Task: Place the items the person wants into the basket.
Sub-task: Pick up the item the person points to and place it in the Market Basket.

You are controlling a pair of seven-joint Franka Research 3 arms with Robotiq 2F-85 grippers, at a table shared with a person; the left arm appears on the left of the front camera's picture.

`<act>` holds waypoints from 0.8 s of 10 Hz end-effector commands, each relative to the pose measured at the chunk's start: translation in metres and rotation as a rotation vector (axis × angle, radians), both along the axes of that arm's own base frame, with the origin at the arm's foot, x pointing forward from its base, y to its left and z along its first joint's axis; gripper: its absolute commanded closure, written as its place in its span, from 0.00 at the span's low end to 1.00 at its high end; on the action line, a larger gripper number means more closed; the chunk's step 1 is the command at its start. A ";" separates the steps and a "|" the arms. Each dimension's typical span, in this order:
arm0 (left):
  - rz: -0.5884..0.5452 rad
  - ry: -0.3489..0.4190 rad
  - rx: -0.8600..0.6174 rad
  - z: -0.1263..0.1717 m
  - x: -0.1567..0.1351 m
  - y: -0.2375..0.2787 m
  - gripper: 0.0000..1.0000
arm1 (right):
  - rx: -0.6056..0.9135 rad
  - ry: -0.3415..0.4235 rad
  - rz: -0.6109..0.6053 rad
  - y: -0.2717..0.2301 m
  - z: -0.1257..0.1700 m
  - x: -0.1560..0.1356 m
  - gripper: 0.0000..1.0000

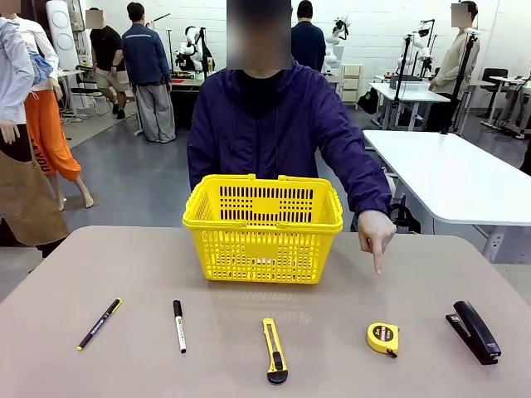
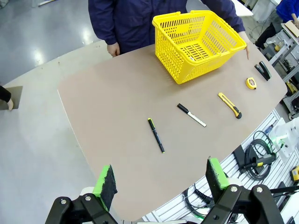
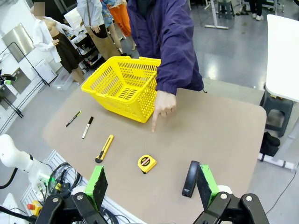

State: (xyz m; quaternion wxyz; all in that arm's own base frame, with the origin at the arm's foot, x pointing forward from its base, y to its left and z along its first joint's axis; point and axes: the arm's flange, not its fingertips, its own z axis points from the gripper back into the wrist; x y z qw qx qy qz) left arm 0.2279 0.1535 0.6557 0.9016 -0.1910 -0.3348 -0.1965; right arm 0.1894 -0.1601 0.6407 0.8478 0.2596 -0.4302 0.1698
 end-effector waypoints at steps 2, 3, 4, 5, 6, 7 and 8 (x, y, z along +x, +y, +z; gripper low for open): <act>-0.008 -0.004 0.000 0.000 0.001 -0.001 0.00 | 0.007 0.006 0.007 -0.001 -0.002 -0.001 0.00; -0.008 -0.004 0.000 0.000 0.001 -0.001 0.00 | 0.007 0.006 0.007 -0.001 -0.002 -0.001 0.00; -0.008 -0.004 0.000 0.000 0.001 -0.001 0.00 | 0.007 0.006 0.007 -0.001 -0.002 -0.001 0.00; -0.008 -0.004 0.000 0.000 0.001 -0.001 0.00 | 0.000 0.000 0.000 0.000 0.000 0.000 0.00; -0.008 -0.004 0.000 0.000 0.001 -0.001 0.00 | -0.089 0.112 0.003 0.044 -0.003 0.024 0.00; -0.008 -0.004 0.000 0.000 0.001 -0.001 0.00 | -0.186 0.215 -0.015 0.085 -0.007 0.046 0.00; -0.008 -0.004 0.000 0.000 0.001 -0.001 0.00 | -0.301 0.281 -0.048 0.130 -0.017 0.067 0.00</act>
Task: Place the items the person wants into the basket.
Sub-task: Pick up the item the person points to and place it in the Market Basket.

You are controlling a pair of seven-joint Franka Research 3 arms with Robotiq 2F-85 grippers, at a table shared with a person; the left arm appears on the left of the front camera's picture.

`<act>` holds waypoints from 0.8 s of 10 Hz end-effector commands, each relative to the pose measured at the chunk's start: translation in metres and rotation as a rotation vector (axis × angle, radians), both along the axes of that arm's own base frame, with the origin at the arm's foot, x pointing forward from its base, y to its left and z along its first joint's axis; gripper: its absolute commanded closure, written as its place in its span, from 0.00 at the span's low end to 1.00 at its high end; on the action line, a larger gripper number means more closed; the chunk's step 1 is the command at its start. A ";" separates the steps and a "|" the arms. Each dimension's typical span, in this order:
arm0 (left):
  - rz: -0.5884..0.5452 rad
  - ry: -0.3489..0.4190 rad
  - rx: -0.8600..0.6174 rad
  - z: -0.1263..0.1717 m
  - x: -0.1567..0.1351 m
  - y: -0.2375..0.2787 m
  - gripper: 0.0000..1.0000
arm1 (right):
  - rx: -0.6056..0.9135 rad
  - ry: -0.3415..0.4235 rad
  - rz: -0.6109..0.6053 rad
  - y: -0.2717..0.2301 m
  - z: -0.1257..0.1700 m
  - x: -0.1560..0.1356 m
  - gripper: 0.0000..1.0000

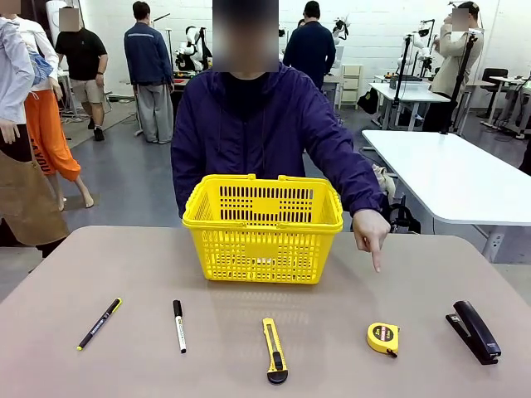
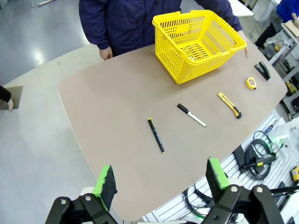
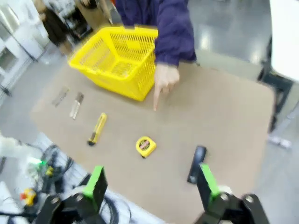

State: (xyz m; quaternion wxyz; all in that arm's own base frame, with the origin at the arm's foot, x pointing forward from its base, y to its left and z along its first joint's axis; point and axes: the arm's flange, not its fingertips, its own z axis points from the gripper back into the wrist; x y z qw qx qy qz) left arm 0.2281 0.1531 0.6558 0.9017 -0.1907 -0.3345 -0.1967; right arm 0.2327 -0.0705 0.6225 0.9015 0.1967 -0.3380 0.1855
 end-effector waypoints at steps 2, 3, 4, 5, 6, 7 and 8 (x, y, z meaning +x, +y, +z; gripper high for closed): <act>-0.007 -0.004 -0.001 0.000 0.001 0.000 0.00 | -0.299 0.246 -0.128 0.121 -0.036 0.053 0.00; -0.007 -0.004 -0.001 0.000 0.001 0.000 0.00 | -0.370 0.290 -0.173 0.158 -0.066 0.064 0.00; -0.007 -0.004 -0.001 0.000 0.001 0.000 0.00 | -0.437 0.324 -0.215 0.183 -0.095 0.071 0.00; -0.007 -0.004 -0.001 0.000 0.001 0.000 0.00 | -0.481 0.342 -0.267 0.198 -0.118 0.074 0.00; -0.007 -0.004 -0.001 0.000 0.001 0.000 0.00 | -0.511 0.343 -0.286 0.208 -0.135 0.073 0.00; -0.007 -0.004 -0.001 0.000 0.001 0.000 0.00 | -0.510 0.370 -0.311 0.215 -0.149 0.071 0.00; -0.007 -0.004 -0.001 0.000 0.001 0.000 0.00 | -0.492 0.389 -0.332 0.217 -0.159 0.070 0.00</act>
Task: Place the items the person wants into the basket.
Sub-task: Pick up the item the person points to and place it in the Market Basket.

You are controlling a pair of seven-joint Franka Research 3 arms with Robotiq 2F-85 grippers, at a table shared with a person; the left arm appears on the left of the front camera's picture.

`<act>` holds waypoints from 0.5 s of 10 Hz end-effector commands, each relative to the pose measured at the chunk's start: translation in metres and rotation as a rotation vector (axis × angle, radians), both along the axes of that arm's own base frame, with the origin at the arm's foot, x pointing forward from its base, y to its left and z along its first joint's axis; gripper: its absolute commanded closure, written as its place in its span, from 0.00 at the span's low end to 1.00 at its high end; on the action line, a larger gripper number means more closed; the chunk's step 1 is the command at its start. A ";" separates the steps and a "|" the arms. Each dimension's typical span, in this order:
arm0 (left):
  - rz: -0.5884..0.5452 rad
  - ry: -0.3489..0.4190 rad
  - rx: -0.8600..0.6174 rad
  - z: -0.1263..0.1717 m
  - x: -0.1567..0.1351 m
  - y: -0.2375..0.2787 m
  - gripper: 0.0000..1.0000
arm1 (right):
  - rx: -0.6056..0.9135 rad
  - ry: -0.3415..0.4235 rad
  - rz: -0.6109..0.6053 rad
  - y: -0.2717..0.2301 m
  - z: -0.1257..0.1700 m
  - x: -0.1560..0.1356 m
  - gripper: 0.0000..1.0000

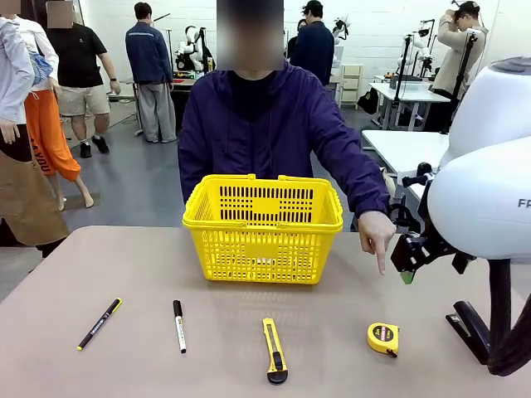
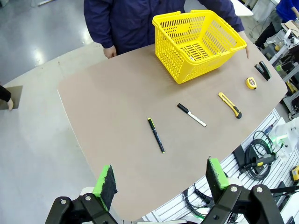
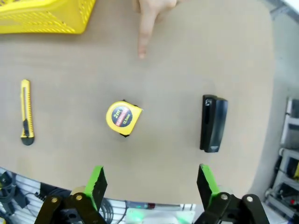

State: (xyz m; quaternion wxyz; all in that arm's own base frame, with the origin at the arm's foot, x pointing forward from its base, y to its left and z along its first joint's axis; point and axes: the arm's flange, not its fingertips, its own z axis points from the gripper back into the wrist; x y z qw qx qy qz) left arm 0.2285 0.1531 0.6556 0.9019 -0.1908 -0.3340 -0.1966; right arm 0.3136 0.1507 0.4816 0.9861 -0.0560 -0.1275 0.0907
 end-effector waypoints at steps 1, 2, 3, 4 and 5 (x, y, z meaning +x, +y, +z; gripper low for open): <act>-0.007 -0.005 -0.001 0.000 0.000 0.000 0.00 | 0.027 -0.006 -0.040 -0.004 -0.024 -0.012 0.00; -0.007 -0.005 -0.001 0.000 0.000 0.000 0.00 | 0.040 -0.004 -0.046 -0.005 -0.026 -0.012 0.00; -0.007 -0.005 -0.001 0.000 0.000 0.000 0.00 | 0.071 -0.012 -0.057 -0.006 -0.026 -0.013 0.00; -0.007 -0.005 -0.001 0.000 0.000 0.000 0.00 | 0.018 0.018 -0.028 0.003 -0.007 0.003 0.00; -0.007 -0.005 -0.001 0.000 0.000 0.000 0.00 | 0.018 0.018 -0.028 0.003 -0.007 0.003 0.00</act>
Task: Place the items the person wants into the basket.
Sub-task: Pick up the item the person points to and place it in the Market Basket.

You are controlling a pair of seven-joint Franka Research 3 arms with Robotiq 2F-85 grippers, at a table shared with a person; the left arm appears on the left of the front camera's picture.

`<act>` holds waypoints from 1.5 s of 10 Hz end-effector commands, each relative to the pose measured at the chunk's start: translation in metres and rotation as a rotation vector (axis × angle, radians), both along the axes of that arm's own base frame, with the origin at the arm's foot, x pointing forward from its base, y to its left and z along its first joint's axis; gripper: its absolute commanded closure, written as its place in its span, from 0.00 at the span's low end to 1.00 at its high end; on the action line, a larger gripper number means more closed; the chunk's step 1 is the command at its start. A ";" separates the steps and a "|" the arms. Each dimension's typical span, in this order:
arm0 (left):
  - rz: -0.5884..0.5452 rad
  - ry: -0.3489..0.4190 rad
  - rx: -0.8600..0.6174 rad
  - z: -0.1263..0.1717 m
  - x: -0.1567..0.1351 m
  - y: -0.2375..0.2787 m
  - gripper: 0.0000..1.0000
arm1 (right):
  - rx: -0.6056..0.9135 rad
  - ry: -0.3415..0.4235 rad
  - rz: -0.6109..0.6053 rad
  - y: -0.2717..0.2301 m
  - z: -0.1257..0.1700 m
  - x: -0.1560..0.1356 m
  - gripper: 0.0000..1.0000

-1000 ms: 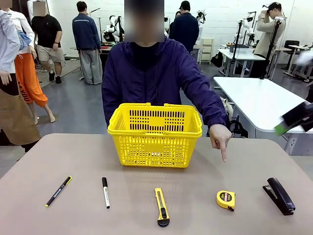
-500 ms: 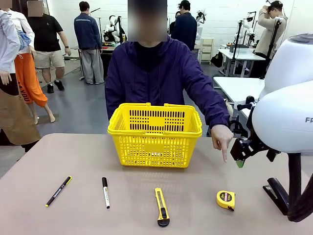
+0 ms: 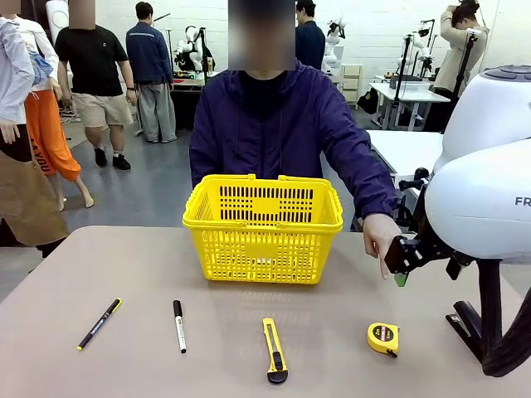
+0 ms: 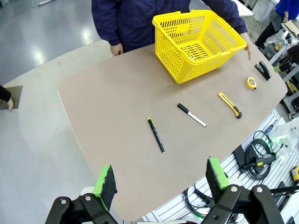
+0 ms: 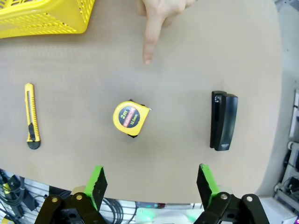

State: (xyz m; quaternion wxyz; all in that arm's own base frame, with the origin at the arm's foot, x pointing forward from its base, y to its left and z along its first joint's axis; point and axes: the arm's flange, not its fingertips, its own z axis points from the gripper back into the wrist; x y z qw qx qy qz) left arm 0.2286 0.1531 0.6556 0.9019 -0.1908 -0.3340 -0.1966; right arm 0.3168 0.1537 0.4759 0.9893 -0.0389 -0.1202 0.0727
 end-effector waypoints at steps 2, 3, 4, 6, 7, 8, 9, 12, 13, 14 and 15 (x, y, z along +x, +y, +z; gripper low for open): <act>-0.007 -0.005 -0.001 0.000 0.000 0.000 0.00 | -0.019 0.001 0.005 0.000 -0.002 0.000 0.00; -0.007 -0.005 -0.001 0.000 0.000 0.000 0.00 | -0.019 0.001 0.005 0.000 -0.002 0.000 0.00; -0.007 -0.005 -0.001 0.000 0.000 0.000 0.00 | -0.019 0.001 0.005 0.000 -0.002 0.000 0.00; -0.007 -0.005 -0.001 0.000 0.000 0.000 0.00 | -0.019 0.001 0.005 0.000 -0.002 0.000 0.00; -0.007 -0.005 -0.001 0.000 0.000 0.000 0.00 | 0.000 0.002 0.006 0.002 0.000 -0.001 0.00; -0.007 -0.005 -0.001 0.000 0.000 0.000 0.00 | 0.026 0.042 -0.080 0.010 -0.012 -0.004 0.00; -0.007 -0.005 -0.001 0.000 0.000 0.000 0.00 | 0.042 0.069 -0.169 0.016 -0.026 -0.005 0.00; -0.007 -0.005 -0.001 0.000 0.000 0.000 0.00 | 0.129 0.098 -0.338 0.022 -0.066 -0.009 0.00; -0.007 -0.005 -0.001 0.000 0.000 0.000 0.00 | 0.123 0.096 -0.361 0.029 -0.083 -0.008 0.00; -0.007 -0.005 -0.001 0.000 0.000 0.000 0.00 | 0.107 0.072 -0.387 0.031 -0.099 -0.002 0.00; -0.007 -0.005 -0.001 0.000 0.000 0.000 0.00 | 0.122 0.066 -0.376 0.031 -0.115 0.006 0.00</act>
